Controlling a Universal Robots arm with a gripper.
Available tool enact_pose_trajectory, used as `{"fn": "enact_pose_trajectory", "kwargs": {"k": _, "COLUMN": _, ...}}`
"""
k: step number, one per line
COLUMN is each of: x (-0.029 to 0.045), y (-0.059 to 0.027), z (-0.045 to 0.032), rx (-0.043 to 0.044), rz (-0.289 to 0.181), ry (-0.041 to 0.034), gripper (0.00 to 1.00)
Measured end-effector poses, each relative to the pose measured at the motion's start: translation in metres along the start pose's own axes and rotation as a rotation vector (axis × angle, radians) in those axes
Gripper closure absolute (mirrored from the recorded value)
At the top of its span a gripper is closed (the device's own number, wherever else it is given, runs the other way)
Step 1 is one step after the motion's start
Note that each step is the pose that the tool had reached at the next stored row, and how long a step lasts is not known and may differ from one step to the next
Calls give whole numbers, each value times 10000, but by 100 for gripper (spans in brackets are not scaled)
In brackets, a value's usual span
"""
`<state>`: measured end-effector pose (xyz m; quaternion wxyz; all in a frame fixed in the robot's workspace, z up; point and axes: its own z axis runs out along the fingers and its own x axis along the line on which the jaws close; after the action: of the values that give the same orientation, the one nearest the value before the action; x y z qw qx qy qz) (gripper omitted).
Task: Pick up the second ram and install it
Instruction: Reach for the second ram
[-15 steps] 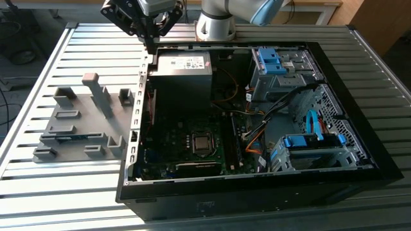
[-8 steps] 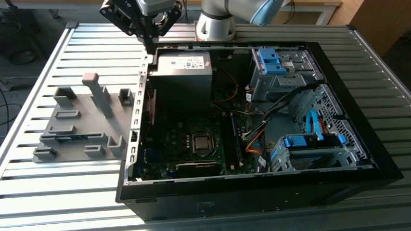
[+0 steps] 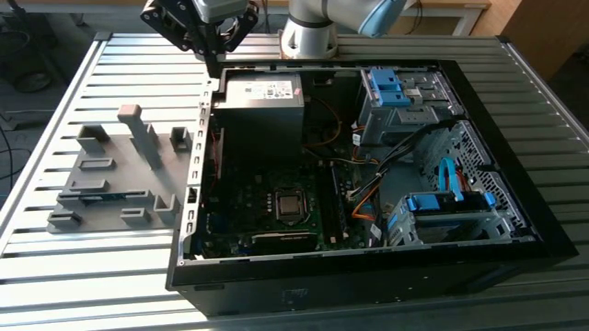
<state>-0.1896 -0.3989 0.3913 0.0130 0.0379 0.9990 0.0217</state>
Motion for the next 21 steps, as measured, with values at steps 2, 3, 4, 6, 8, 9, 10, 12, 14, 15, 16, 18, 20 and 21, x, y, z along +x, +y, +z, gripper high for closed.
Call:
{"fn": "enact_pose_trajectory", "kwargs": {"k": 2, "x": 5, "y": 0, "z": 0, "rx": 0, "rz": 0, "ry": 0, "gripper": 89}}
{"fn": "enact_pose_trajectory", "kwargs": {"k": 3, "x": 8, "y": -1, "z": 0, "rx": 0, "rz": 0, "ry": 0, "gripper": 89}}
{"fn": "enact_pose_trajectory", "kwargs": {"k": 4, "x": 11, "y": -1, "z": 0, "rx": 0, "rz": 0, "ry": 0, "gripper": 89}}
{"fn": "enact_pose_trajectory", "kwargs": {"k": 6, "x": 16, "y": -1, "z": 0, "rx": 0, "rz": 0, "ry": 0, "gripper": 89}}
{"fn": "enact_pose_trajectory", "kwargs": {"k": 8, "x": 22, "y": -2, "z": 0, "rx": -1, "rz": 0, "ry": -1, "gripper": 89}}
{"fn": "enact_pose_trajectory", "kwargs": {"k": 9, "x": 25, "y": -2, "z": 0, "rx": 0, "rz": 0, "ry": 0, "gripper": 89}}
{"fn": "enact_pose_trajectory", "kwargs": {"k": 10, "x": 28, "y": -2, "z": 0, "rx": 0, "rz": 0, "ry": 0, "gripper": 89}}
{"fn": "enact_pose_trajectory", "kwargs": {"k": 12, "x": 34, "y": -3, "z": 0, "rx": -1, "rz": 0, "ry": -1, "gripper": 89}}
{"fn": "enact_pose_trajectory", "kwargs": {"k": 14, "x": 40, "y": -3, "z": 0, "rx": -1, "rz": 0, "ry": -1, "gripper": 89}}
{"fn": "enact_pose_trajectory", "kwargs": {"k": 15, "x": 42, "y": -3, "z": 0, "rx": 0, "rz": 0, "ry": 0, "gripper": 89}}
{"fn": "enact_pose_trajectory", "kwargs": {"k": 16, "x": 45, "y": -3, "z": 0, "rx": -1, "rz": 0, "ry": -1, "gripper": 89}}
{"fn": "enact_pose_trajectory", "kwargs": {"k": 18, "x": 51, "y": -4, "z": 0, "rx": 0, "rz": 0, "ry": 0, "gripper": 89}}
{"fn": "enact_pose_trajectory", "kwargs": {"k": 20, "x": 57, "y": -4, "z": 0, "rx": -1, "rz": 0, "ry": -1, "gripper": 89}}
{"fn": "enact_pose_trajectory", "kwargs": {"k": 21, "x": 59, "y": -4, "z": 0, "rx": -1, "rz": 0, "ry": -1, "gripper": 89}}
